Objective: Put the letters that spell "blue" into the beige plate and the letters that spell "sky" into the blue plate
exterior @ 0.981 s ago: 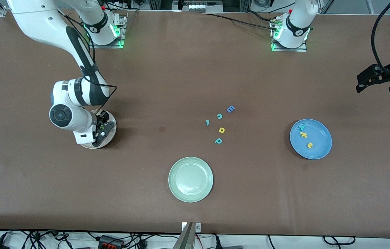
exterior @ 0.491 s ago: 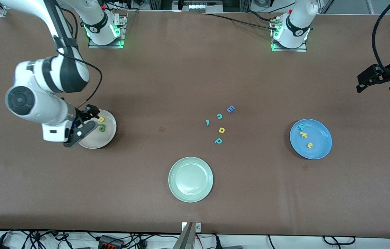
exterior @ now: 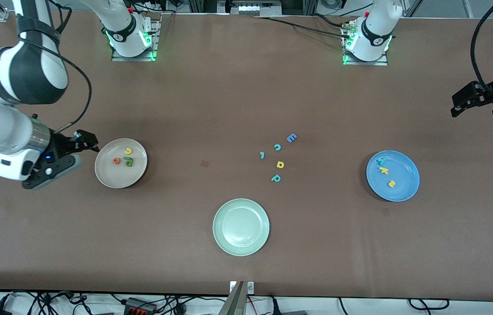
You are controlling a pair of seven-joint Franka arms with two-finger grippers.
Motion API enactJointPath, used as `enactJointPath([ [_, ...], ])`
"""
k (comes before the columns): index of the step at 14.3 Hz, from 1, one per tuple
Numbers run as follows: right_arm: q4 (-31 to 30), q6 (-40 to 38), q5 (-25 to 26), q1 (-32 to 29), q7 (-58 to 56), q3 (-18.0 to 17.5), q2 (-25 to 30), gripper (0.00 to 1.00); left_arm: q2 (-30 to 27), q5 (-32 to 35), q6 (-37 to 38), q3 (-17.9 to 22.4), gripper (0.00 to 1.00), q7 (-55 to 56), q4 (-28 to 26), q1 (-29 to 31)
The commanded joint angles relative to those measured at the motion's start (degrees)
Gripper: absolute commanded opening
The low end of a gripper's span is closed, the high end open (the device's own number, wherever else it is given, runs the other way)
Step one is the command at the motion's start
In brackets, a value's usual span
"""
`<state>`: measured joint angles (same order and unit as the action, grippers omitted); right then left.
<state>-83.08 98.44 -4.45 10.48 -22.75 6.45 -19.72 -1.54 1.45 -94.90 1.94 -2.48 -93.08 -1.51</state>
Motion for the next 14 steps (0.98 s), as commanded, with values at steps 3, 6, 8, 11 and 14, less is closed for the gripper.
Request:
enactJointPath([
  [3,6.17,-8.34,-0.48,-0.81,18.59,0.4,-0.76,1.0,0.84,-0.66,1.03,-0.01,1.0,0.2,1.67,0.28],
  [6,8.81,-11.78,-0.3,-0.46,20.46,4.44,-0.06,1.0,0.75,-0.75,1.03,-0.01,1.0,0.2,1.67,0.28],
  [8,8.82,-11.44,0.75,-2.73,20.99,4.45,2.05,1.0,0.84,-0.84,1.03,0.08,1.0,0.2,1.59,0.28],
  [11,8.38,-10.9,0.93,-8.62,20.2,2.61,5.12,1.0,0.84,-1.01,1.03,0.25,1.0,0.2,1.59,0.45],
  [14,8.03,-10.73,1.55,-12.22,20.64,-2.12,6.89,1.0,0.84,-1.01,1.03,0.17,1.0,0.29,1.59,0.45],
])
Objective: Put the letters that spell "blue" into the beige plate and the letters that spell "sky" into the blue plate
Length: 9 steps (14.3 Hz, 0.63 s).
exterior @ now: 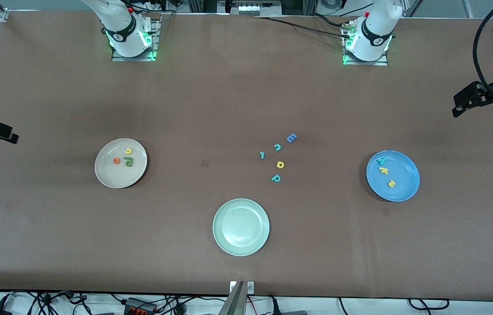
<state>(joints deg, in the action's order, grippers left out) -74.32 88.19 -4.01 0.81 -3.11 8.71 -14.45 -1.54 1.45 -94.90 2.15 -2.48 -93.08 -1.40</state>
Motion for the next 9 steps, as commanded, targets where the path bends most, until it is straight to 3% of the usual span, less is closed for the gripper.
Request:
enactJointPath([
  [1,-0.74,-0.56,1.2,-2.56,1.27,-4.66,1.62,1.0,0.83,-1.01,1.03,-0.04,1.0,0.2,1.59,0.35],
  [4,-2.3,-0.66,1.64,-2.21,1.53,-4.67,1.79,1.0,0.83,-1.1,0.95,-0.04,1.0,0.29,1.59,0.35],
  [7,-10.28,3.37,5.06,0.15,1.53,-4.84,7.13,1.0,0.83,-1.1,0.95,-0.04,1.0,0.29,1.59,0.35],
  [9,-16.79,5.75,4.54,0.16,1.62,-4.76,11.44,1.0,0.83,-1.1,0.95,-0.04,1.0,0.29,1.59,0.35],
])
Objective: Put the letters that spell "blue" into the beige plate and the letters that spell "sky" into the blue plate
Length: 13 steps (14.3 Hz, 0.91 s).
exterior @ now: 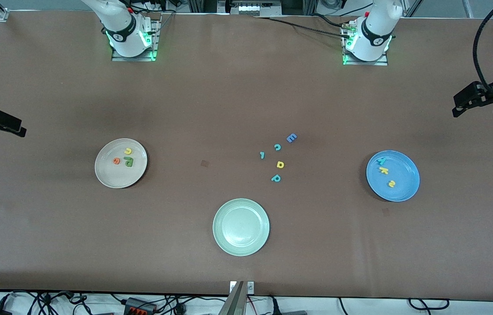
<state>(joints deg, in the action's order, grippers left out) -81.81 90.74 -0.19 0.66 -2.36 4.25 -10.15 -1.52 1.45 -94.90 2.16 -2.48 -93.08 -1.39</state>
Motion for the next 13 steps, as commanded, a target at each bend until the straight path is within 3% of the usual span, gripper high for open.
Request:
enactJointPath([
  [1,-11.76,4.61,0.63,0.22,0.87,-0.3,8.72,1.0,0.81,-1.1,0.94,-0.05,1.0,0.28,1.59,0.34],
  [13,-11.97,3.04,0.98,0.31,0.61,-0.12,9.09,1.0,0.81,-1.19,0.94,0.04,1.0,0.28,1.59,0.34],
])
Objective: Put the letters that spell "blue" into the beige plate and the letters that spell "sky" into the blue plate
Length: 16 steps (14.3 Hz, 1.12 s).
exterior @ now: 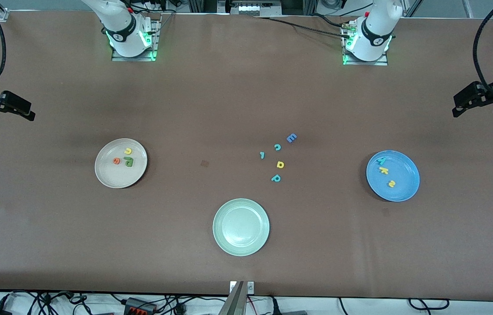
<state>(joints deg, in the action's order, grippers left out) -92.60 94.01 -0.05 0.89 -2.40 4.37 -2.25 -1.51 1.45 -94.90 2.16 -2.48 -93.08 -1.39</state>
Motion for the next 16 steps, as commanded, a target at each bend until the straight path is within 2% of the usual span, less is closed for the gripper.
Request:
enactJointPath([
  [1,-1.18,-0.14,0.75,-0.1,0.55,-0.15,1.19,1.0,0.81,-1.1,0.95,-0.05,1.0,0.28,1.59,0.34],
  [16,-1.62,-0.23,1.28,-1.85,0.11,0.2,1.1,1.0,0.81,-1.1,0.95,-0.05,1.0,0.28,1.59,0.34],
])
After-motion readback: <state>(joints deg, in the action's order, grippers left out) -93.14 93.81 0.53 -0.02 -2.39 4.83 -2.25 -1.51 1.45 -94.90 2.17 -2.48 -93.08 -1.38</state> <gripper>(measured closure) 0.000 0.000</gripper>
